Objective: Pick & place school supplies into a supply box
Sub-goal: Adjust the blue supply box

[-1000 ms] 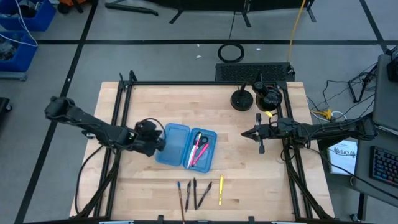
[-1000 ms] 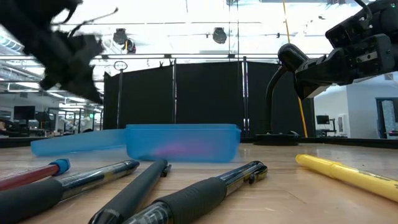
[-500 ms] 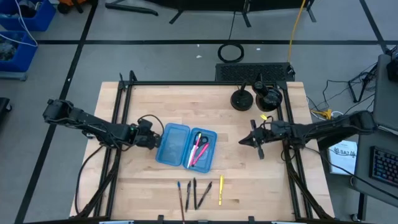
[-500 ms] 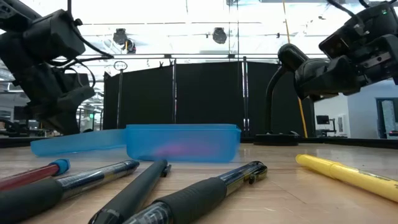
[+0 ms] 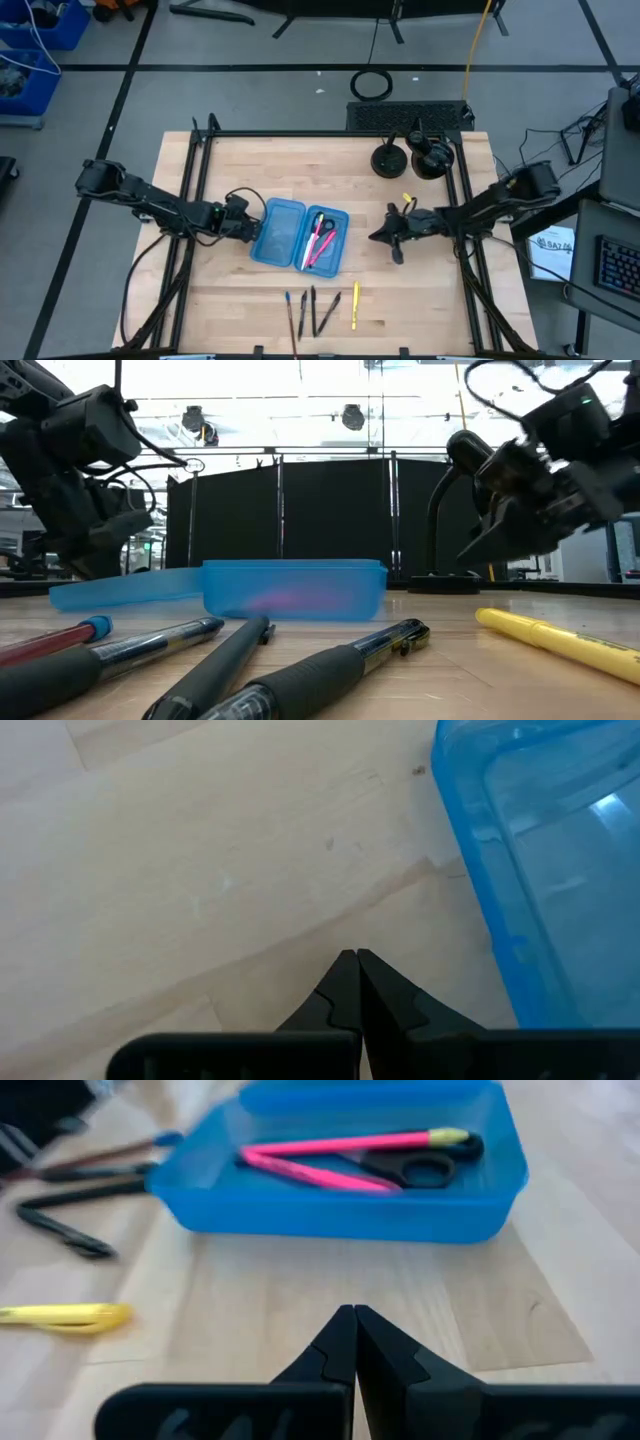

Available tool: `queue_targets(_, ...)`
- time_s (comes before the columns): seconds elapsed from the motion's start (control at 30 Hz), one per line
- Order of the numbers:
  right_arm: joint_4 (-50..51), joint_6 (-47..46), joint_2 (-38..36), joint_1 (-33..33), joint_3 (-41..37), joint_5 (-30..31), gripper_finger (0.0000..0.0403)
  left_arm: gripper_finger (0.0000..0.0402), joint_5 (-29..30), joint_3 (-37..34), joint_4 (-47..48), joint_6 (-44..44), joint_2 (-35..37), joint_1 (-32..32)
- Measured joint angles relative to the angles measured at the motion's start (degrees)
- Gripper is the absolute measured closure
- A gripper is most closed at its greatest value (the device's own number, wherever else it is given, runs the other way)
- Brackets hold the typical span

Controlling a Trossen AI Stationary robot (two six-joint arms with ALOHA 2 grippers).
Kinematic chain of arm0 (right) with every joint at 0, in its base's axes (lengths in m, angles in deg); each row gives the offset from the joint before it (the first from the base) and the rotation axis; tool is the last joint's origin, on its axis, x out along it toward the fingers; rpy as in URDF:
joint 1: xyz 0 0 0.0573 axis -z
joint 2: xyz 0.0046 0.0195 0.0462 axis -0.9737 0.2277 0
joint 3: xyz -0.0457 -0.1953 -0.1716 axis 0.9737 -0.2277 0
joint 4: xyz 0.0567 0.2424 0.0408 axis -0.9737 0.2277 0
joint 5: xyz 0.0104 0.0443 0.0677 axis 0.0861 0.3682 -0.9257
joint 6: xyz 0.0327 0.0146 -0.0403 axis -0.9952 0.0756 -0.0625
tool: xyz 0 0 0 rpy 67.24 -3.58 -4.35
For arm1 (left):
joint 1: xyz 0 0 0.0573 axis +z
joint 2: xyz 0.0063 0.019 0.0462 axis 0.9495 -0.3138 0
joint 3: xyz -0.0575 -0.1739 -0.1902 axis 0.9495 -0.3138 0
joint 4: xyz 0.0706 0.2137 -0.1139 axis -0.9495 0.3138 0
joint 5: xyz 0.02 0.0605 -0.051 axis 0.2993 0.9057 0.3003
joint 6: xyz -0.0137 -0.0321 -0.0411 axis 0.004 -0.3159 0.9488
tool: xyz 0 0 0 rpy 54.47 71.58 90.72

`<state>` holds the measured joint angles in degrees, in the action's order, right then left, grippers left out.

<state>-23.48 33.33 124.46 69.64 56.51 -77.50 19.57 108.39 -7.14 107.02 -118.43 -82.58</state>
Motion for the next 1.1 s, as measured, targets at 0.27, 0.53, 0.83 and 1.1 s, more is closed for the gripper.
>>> queue_targets(0.27, -0.05, 2.61, 10.54, 2.29, 7.43, 1.46, 0.0403, 0.0401, -0.23, -0.06, -3.88, 0.63, -0.54, -2.66)
queue_targets(0.53, -0.61, 3.98, 14.55, 7.33, 9.71, 1.40, 0.0403, 0.0401, -3.81, 0.35, -7.09, 1.51, -0.73, -5.12)
queue_targets(0.83, -2.60, 5.97, 16.01, 11.19, 9.67, -2.67, 0.0403, 0.0401, -5.28, 0.45, -12.05, 2.98, -3.45, -6.65)
queue_targets(1.1, -4.78, 7.21, 16.01, 11.58, 9.56, -3.22, 0.0403, 0.0401, -6.19, 0.46, -17.06, 3.21, -5.48, -7.42)
